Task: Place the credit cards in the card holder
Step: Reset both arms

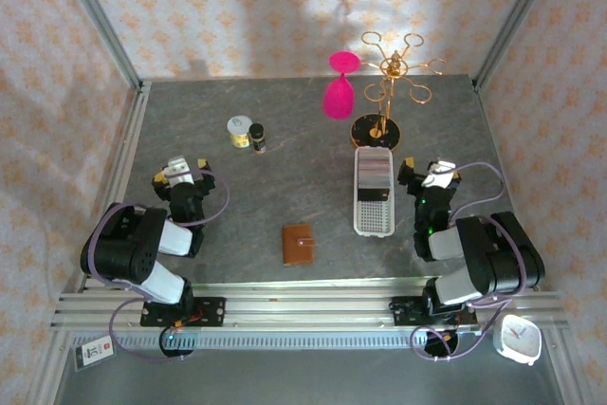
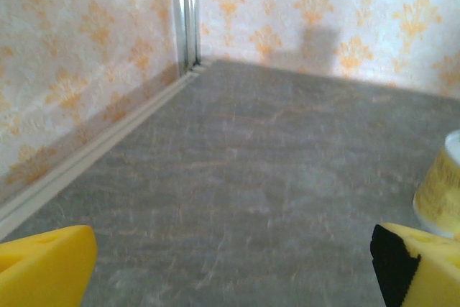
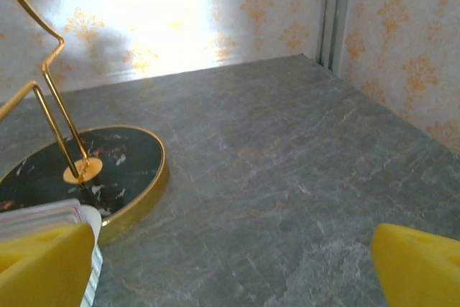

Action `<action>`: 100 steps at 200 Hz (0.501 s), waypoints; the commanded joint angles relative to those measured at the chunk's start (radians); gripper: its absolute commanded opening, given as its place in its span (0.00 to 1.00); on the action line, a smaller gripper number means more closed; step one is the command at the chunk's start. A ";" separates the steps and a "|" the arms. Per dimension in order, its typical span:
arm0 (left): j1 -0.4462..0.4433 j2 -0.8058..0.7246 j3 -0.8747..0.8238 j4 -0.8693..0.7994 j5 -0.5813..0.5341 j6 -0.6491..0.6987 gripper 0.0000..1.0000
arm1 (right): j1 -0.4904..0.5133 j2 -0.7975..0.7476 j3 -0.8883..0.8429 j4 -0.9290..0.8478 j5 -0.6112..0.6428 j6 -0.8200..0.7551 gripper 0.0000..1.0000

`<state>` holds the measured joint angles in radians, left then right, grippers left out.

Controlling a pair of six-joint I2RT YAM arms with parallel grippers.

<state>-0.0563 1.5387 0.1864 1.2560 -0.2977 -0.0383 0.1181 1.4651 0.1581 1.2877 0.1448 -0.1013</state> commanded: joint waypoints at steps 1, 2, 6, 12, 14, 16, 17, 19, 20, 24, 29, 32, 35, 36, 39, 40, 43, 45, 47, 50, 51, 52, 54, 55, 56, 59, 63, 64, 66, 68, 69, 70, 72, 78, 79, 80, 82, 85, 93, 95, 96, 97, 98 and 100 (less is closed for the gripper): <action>0.014 0.006 0.009 0.118 0.092 0.026 1.00 | -0.022 0.085 0.015 0.115 -0.047 0.019 0.97; 0.014 0.005 0.010 0.118 0.093 0.025 1.00 | -0.023 0.084 0.015 0.115 -0.047 0.019 0.98; 0.013 0.000 0.013 0.095 0.093 0.021 1.00 | -0.023 0.075 0.019 0.082 -0.047 0.023 0.99; 0.013 -0.006 0.018 0.079 0.094 0.017 1.00 | -0.025 0.050 0.045 -0.010 -0.051 0.030 0.99; 0.014 -0.005 0.019 0.079 0.096 0.016 1.00 | -0.029 0.047 0.050 -0.027 -0.055 0.031 0.99; 0.015 -0.004 0.019 0.083 0.095 0.017 1.00 | -0.032 0.047 0.052 -0.029 -0.059 0.033 0.99; 0.016 -0.002 0.019 0.085 0.096 0.017 1.00 | -0.034 0.049 0.052 -0.027 -0.064 0.034 0.99; 0.017 -0.001 0.018 0.089 0.098 0.018 1.00 | -0.037 0.055 0.050 -0.011 -0.070 0.035 0.99; 0.016 0.000 0.018 0.093 0.099 0.019 1.00 | -0.038 0.058 0.049 -0.002 -0.068 0.036 0.99; 0.017 0.003 0.015 0.102 0.100 0.020 1.00 | -0.038 0.070 0.045 0.020 -0.058 0.040 0.99; 0.017 0.002 0.016 0.098 0.100 0.020 1.00 | -0.039 0.072 0.050 0.017 -0.051 0.045 1.00; 0.016 0.000 0.017 0.093 0.100 0.019 1.00 | -0.041 0.068 0.056 -0.003 -0.050 0.048 1.00; 0.017 -0.001 0.018 0.085 0.100 0.018 1.00 | -0.042 0.061 0.063 -0.029 -0.051 0.051 1.00; 0.017 -0.002 0.018 0.085 0.100 0.017 1.00 | -0.043 0.059 0.065 -0.036 -0.053 0.052 1.00; 0.017 -0.003 0.018 0.084 0.101 0.017 1.00 | -0.046 0.056 0.071 -0.050 -0.057 0.055 1.00; 0.018 -0.002 0.018 0.084 0.101 0.016 1.00 | -0.047 0.056 0.071 -0.050 -0.058 0.055 1.00; 0.018 -0.002 0.018 0.089 0.100 0.017 1.00 | -0.049 0.060 0.068 -0.040 -0.060 0.055 1.00; 0.017 -0.001 0.018 0.092 0.100 0.018 1.00 | -0.049 0.063 0.066 -0.031 -0.061 0.055 1.00; 0.017 0.001 0.017 0.094 0.100 0.018 1.00 | -0.049 0.065 0.065 -0.026 -0.060 0.054 1.00; 0.019 0.001 0.016 0.097 0.100 0.018 1.00 | -0.049 0.066 0.065 -0.021 -0.060 0.055 1.00; 0.018 0.001 0.016 0.097 0.100 0.019 1.00 | -0.049 0.066 0.064 -0.022 -0.060 0.055 1.00; 0.017 0.001 0.016 0.097 0.100 0.020 1.00 | -0.049 0.066 0.065 -0.025 -0.060 0.055 1.00; 0.017 0.000 0.016 0.096 0.100 0.019 1.00 | -0.049 0.063 0.066 -0.031 -0.060 0.056 1.00; 0.018 0.000 0.016 0.095 0.100 0.019 1.00 | -0.050 0.062 0.068 -0.036 -0.060 0.057 1.00; 0.018 0.000 0.017 0.094 0.100 0.018 1.00 | -0.050 0.061 0.069 -0.040 -0.060 0.057 1.00; 0.019 -0.001 0.018 0.091 0.100 0.018 1.00 | -0.051 0.060 0.073 -0.048 -0.060 0.058 1.00; 0.018 -0.002 0.018 0.089 0.100 0.018 1.00 | -0.053 0.063 0.073 -0.046 -0.063 0.060 1.00; 0.017 -0.002 0.018 0.090 0.101 0.018 1.00 | -0.053 0.064 0.072 -0.044 -0.063 0.060 1.00; 0.018 0.000 0.018 0.091 0.100 0.018 1.00 | -0.054 0.064 0.072 -0.039 -0.063 0.061 1.00; 0.018 0.000 0.018 0.092 0.100 0.019 1.00 | -0.055 0.065 0.072 -0.038 -0.065 0.061 1.00; 0.017 -0.001 0.018 0.093 0.100 0.019 1.00 | -0.055 0.065 0.073 -0.038 -0.065 0.061 1.00; 0.017 -0.001 0.017 0.093 0.101 0.018 1.00 | -0.055 0.065 0.072 -0.038 -0.065 0.062 1.00; 0.017 0.000 0.016 0.095 0.101 0.018 1.00 | -0.056 0.065 0.072 -0.040 -0.065 0.063 1.00; 0.018 -0.001 0.016 0.094 0.100 0.019 1.00 | -0.057 0.062 0.073 -0.049 -0.066 0.063 1.00; 0.018 0.000 0.016 0.095 0.101 0.019 1.00 | -0.057 0.061 0.073 -0.048 -0.067 0.063 1.00; 0.017 0.000 0.016 0.095 0.100 0.018 1.00 | -0.057 0.063 0.073 -0.048 -0.066 0.063 1.00; 0.017 0.000 0.016 0.095 0.100 0.018 1.00 | -0.057 0.063 0.074 -0.046 -0.066 0.063 1.00; 0.019 0.000 0.016 0.094 0.100 0.018 1.00 | -0.057 0.064 0.073 -0.044 -0.067 0.063 1.00; 0.017 0.000 0.015 0.096 0.100 0.018 1.00 | -0.058 0.062 0.073 -0.044 -0.067 0.063 1.00; 0.018 0.000 0.015 0.097 0.100 0.018 1.00 | -0.057 0.061 0.073 -0.045 -0.067 0.063 1.00; 0.018 0.000 0.015 0.096 0.100 0.018 1.00 | -0.058 0.061 0.072 -0.045 -0.067 0.063 1.00; 0.018 0.000 0.015 0.097 0.100 0.018 1.00 | -0.058 0.061 0.072 -0.045 -0.067 0.063 1.00; 0.018 0.000 0.015 0.097 0.100 0.018 1.00 | -0.058 0.061 0.072 -0.045 -0.067 0.063 1.00; 0.018 0.000 0.014 0.097 0.100 0.019 1.00 | -0.058 0.062 0.072 -0.043 -0.068 0.062 1.00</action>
<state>-0.0494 1.5379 0.1902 1.3003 -0.2157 -0.0250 0.0681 1.5276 0.2138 1.2476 0.0864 -0.0528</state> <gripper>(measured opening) 0.996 0.999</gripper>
